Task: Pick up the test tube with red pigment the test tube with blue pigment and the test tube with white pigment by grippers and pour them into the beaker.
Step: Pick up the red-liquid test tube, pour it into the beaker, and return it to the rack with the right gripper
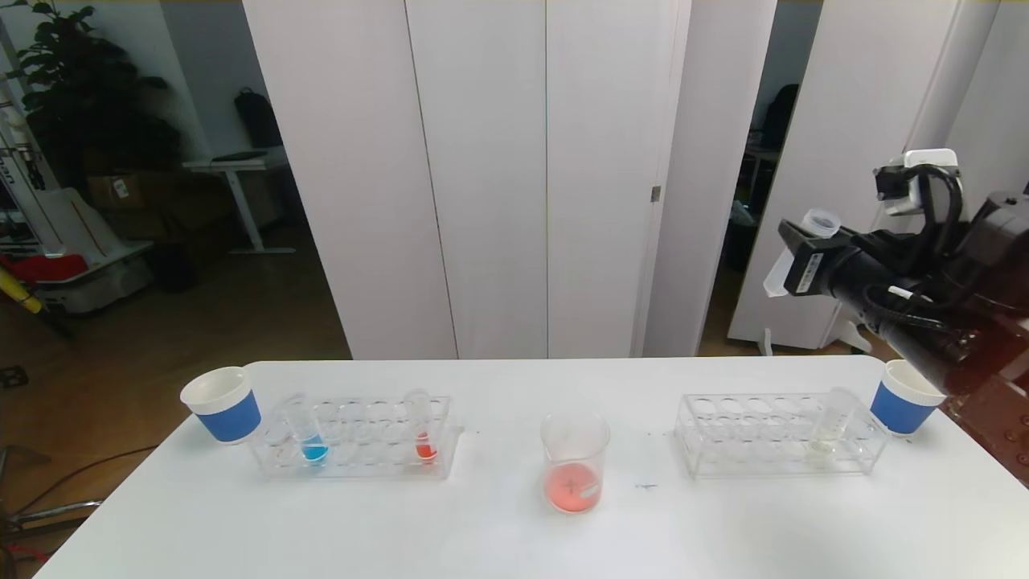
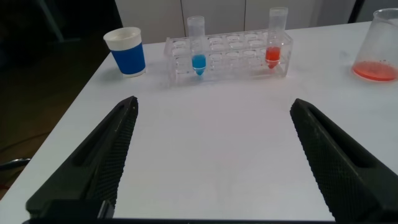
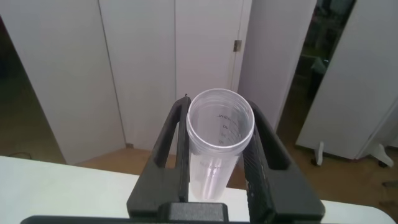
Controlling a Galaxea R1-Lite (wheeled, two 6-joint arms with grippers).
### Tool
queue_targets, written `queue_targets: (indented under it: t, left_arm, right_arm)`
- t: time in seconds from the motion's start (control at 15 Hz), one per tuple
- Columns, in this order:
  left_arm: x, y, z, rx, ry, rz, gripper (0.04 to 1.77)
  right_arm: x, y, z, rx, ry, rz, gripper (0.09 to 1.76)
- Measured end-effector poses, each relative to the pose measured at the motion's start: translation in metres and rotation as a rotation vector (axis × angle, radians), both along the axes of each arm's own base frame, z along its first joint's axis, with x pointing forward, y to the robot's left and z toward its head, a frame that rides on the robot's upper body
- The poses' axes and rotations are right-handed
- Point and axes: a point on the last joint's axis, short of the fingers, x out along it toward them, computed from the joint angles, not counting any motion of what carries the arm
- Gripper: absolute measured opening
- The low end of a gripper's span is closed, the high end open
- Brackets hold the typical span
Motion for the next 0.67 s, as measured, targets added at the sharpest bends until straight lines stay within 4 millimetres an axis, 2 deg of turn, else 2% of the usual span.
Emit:
queue_targets:
  t: [0.4,0.53,0.67]
  left_arm:
    - [0.000,0.000,0.000,0.000,0.000,0.000,1.75]
    - [0.000,0.000,0.000,0.000,0.000,0.000,1.75]
    - [0.000,0.000,0.000,0.000,0.000,0.000,1.75]
  right_arm:
    - [-0.010,-0.096,0.024,-0.081,-0.078,-0.323,0.57]
    - [-0.016,-0.124,0.025,-0.084,-0.074,-0.419,0.57]
    - [-0.021,-0.143,0.018,-0.039,-0.054,-0.476,0.57]
